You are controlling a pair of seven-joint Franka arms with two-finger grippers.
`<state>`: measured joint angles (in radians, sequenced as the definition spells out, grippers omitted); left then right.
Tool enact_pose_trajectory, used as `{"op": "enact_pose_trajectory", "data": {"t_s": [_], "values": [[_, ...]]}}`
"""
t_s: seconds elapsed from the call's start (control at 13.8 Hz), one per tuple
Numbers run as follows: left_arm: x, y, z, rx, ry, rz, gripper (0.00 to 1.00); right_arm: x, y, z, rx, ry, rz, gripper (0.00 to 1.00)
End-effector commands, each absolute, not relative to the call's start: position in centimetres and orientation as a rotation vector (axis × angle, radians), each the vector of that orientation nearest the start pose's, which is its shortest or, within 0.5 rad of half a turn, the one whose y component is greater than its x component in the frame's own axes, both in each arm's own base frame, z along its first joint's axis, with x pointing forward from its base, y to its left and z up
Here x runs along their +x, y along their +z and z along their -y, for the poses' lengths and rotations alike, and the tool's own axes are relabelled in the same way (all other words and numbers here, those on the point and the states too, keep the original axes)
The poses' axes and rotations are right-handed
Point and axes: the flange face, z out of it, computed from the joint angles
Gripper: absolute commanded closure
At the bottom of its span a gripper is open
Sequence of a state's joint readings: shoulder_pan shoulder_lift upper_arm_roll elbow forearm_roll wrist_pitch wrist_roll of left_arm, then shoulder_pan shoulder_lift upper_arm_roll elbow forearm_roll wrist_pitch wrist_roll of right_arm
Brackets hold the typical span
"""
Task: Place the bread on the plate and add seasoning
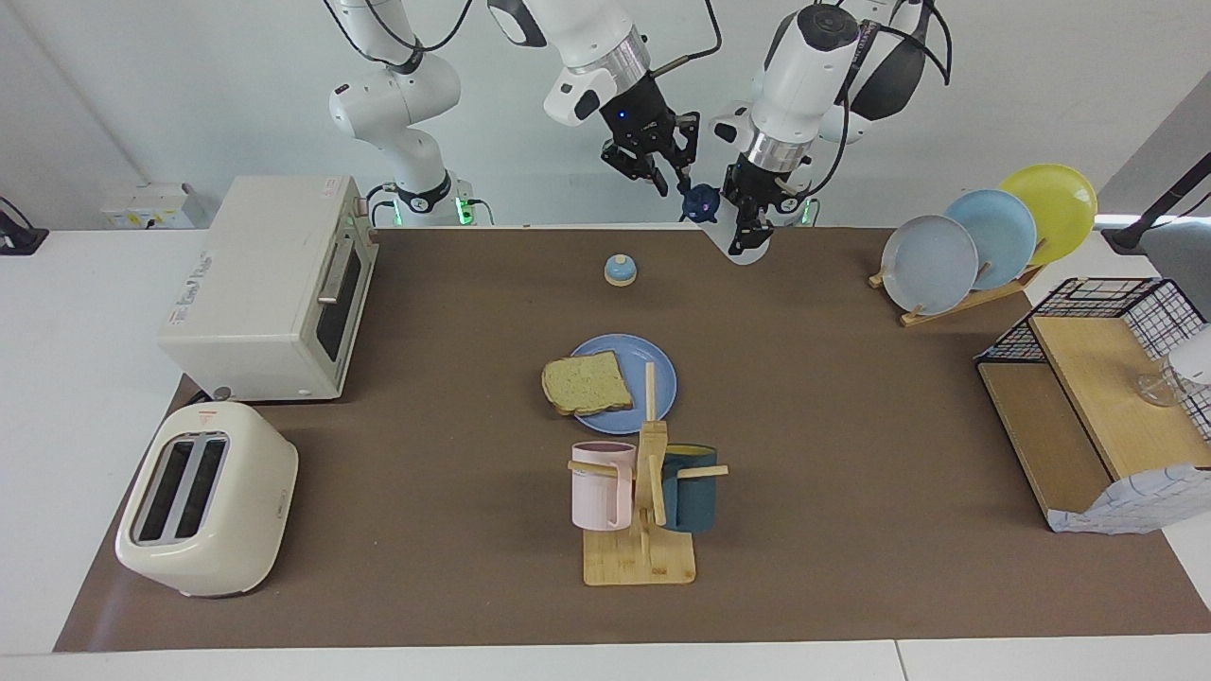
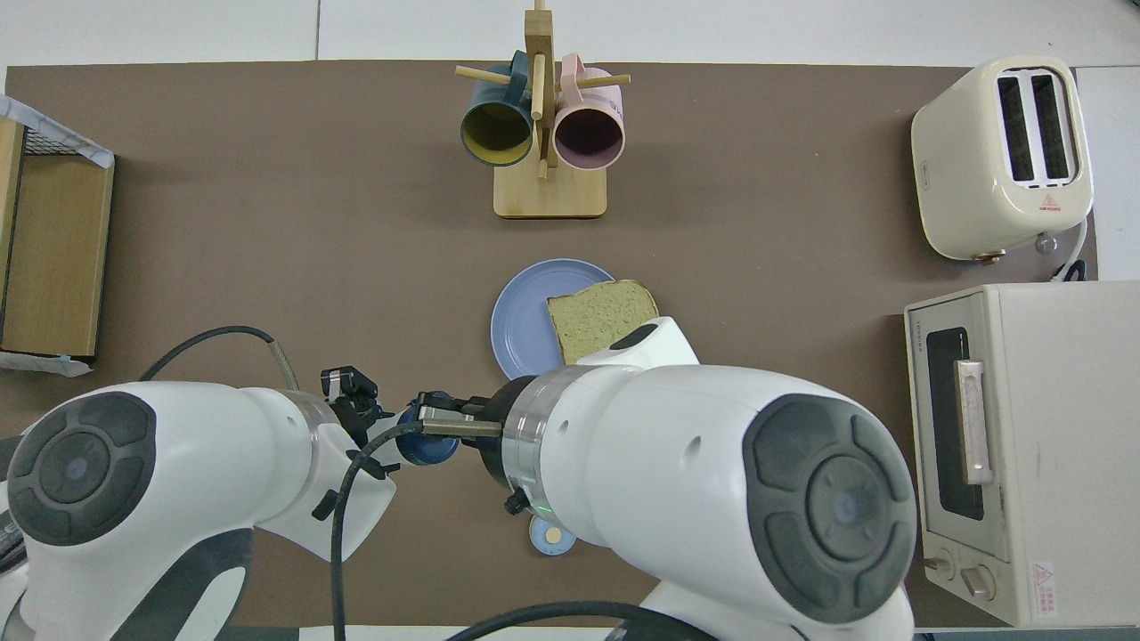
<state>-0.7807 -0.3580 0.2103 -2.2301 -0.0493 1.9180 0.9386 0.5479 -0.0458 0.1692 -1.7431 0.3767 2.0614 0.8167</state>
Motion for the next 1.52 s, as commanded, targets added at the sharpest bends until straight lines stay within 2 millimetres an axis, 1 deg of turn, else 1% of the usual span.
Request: {"op": "enact_pose_trajectory", "data": {"t_s": [0.0,0.43,0.58,0.94,1.45], "values": [[37.8,51.7,23.5,-2.359,-0.133,-2.216,1.0,41.7,62.1,-39.3,-2.608,-0.013,-0.303,0.66],[37.9,51.8,23.4,-2.362,-0.136,-2.212,1.0,41.7,62.1,-39.4,-2.601,-0.02,-0.311,0.67],[37.9,51.8,23.4,-2.365,-0.143,-2.21,1.0,40.9,62.1,-40.3,-2.603,-0.012,-0.288,0.67],[37.9,51.9,23.4,-2.366,-0.153,-2.207,1.0,41.0,61.8,-40.2,-2.606,-0.009,-0.289,0.71],[37.9,51.9,23.5,-2.367,-0.158,-2.206,1.0,41.4,62.2,-40.3,-2.584,-0.036,-0.296,0.72]]}}
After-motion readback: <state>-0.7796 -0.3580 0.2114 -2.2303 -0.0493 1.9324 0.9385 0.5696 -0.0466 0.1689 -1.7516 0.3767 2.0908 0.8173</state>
